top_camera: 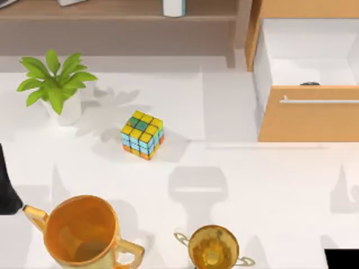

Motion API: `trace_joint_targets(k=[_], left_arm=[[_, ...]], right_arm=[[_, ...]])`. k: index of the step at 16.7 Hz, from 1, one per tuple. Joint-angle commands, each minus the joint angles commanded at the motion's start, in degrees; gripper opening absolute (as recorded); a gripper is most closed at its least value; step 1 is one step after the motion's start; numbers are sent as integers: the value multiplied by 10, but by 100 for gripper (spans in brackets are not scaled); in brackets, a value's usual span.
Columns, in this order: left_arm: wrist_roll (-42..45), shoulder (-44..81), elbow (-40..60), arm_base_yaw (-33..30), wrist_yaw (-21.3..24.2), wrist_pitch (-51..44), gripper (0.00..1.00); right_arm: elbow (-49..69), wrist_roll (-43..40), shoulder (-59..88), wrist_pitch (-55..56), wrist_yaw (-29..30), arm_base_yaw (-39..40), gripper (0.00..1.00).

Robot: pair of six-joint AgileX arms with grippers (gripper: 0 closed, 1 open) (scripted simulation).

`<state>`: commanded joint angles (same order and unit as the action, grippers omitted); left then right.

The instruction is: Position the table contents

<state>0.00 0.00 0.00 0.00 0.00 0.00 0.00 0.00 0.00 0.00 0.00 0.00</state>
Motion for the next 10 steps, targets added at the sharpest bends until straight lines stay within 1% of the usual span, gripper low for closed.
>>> trace_joint_targets(k=[3, 5, 7, 10], left_arm=[[0, 0, 0, 0, 0, 0, 100], [0, 0, 0, 0, 0, 0, 100], [0, 0, 0, 0, 0, 0, 100], [0, 0, 0, 0, 0, 0, 100]], right_arm=[[6, 0, 6, -4, 0, 0, 100], [34, -1, 35, -23, 0, 1, 100], [86, -4, 88, -55, 0, 4, 100], [204, -9, 213, -123, 0, 12, 100]])
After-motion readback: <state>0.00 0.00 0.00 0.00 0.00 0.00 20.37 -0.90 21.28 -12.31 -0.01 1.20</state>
